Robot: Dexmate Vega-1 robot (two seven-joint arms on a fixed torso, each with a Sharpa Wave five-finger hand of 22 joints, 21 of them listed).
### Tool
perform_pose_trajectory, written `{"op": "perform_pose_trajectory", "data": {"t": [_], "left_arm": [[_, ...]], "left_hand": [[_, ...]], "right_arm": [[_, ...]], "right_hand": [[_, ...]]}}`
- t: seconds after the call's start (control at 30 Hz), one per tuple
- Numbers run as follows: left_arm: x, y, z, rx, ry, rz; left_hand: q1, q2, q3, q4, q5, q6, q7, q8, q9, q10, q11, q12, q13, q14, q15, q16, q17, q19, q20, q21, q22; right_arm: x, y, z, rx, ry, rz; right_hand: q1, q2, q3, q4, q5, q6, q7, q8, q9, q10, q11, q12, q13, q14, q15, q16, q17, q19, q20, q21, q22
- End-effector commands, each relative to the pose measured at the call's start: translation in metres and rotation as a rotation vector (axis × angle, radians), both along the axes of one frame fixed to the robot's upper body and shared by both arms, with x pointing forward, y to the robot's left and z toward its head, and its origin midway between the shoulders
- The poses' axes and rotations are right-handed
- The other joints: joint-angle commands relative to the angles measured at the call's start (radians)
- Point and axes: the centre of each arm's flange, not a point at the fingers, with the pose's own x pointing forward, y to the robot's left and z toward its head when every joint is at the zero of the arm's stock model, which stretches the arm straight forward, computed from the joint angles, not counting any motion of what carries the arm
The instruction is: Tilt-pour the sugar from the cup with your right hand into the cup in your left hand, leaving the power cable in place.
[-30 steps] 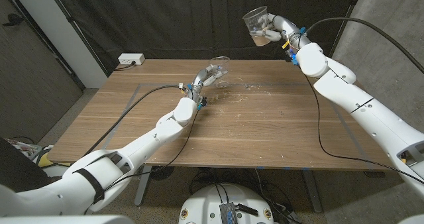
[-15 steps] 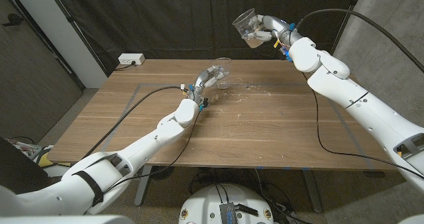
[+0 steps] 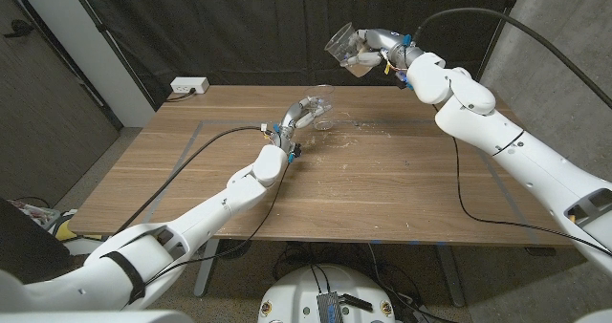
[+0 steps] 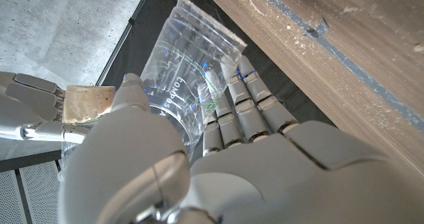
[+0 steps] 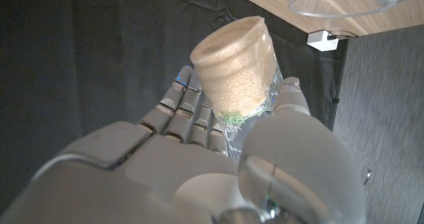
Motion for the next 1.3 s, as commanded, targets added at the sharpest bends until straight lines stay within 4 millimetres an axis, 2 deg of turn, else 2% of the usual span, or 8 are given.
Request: {"op": "perform_pose_trajectory", "data": {"t": [0.03, 0.17, 0.53, 0.8, 1.3], "left_arm": [[-0.004, 0.003, -0.002, 0.001, -0.002, 0.006], [-0.005, 0.004, -0.003, 0.0, -0.001, 0.004], [-0.006, 0.007, -0.005, -0.001, 0.002, -0.003], [-0.006, 0.007, -0.007, 0.003, 0.008, -0.007], [-0.009, 0.008, -0.01, 0.005, 0.014, -0.003]], "left_hand": [[0.007, 0.008, -0.004, -0.002, -0.002, 0.008, 0.001, -0.004, 0.006, 0.009, 0.0, 0.001, 0.006, 0.009, -0.079, 0.007, 0.002, -0.001, -0.011, 0.005, 0.004], [0.009, 0.005, -0.006, -0.004, -0.003, 0.016, -0.001, -0.003, 0.007, 0.015, -0.007, 0.0, 0.005, 0.014, -0.083, 0.009, 0.003, 0.002, -0.016, 0.009, 0.004], [0.009, 0.012, -0.006, -0.001, -0.003, 0.013, 0.003, -0.007, 0.01, 0.013, 0.0, -0.002, 0.008, 0.01, -0.077, 0.007, 0.006, -0.003, -0.011, 0.011, 0.004], [0.008, 0.013, -0.007, 0.0, -0.004, 0.017, 0.002, -0.007, 0.011, 0.016, 0.0, -0.002, 0.008, 0.011, -0.076, 0.007, 0.007, -0.002, -0.01, 0.013, 0.003], [0.009, 0.014, -0.009, 0.001, -0.005, 0.019, 0.003, -0.009, 0.013, 0.018, -0.001, -0.004, 0.009, 0.011, -0.076, 0.007, 0.008, -0.004, -0.011, 0.016, 0.003]], "right_arm": [[-0.008, 0.019, -0.007, -0.115, -0.003, -0.054], [-0.009, 0.025, -0.012, -0.151, -0.015, -0.065], [-0.007, 0.039, -0.021, -0.214, -0.009, -0.095], [-0.005, 0.04, -0.027, -0.269, -0.009, -0.128], [-0.007, 0.043, -0.027, -0.366, -0.052, -0.167]], "right_hand": [[-0.005, 0.002, 0.003, 0.003, 0.0, 0.007, -0.004, 0.006, 0.002, 0.013, -0.005, -0.001, 0.003, 0.014, -0.18, -0.002, 0.003, -0.002, -0.007, -0.003, -0.001], [-0.007, 0.002, 0.002, 0.004, 0.0, 0.008, -0.004, 0.006, 0.003, 0.016, -0.008, -0.001, 0.002, 0.018, -0.18, -0.002, 0.005, -0.002, -0.006, -0.004, -0.004], [-0.01, 0.002, 0.002, 0.004, 0.001, 0.008, -0.006, 0.006, 0.004, 0.019, -0.008, -0.002, 0.003, 0.024, -0.182, -0.006, 0.008, -0.005, 0.001, -0.007, -0.011], [-0.015, 0.003, 0.001, 0.007, 0.002, 0.011, -0.008, 0.007, 0.005, 0.026, -0.014, 0.001, 0.003, 0.032, -0.181, -0.009, 0.011, -0.002, 0.007, -0.007, -0.016], [-0.023, 0.0, -0.002, 0.009, 0.005, 0.021, -0.009, 0.01, 0.006, 0.034, -0.022, 0.001, 0.0, 0.044, -0.182, -0.014, 0.015, 0.005, 0.01, -0.008, -0.024]]}}
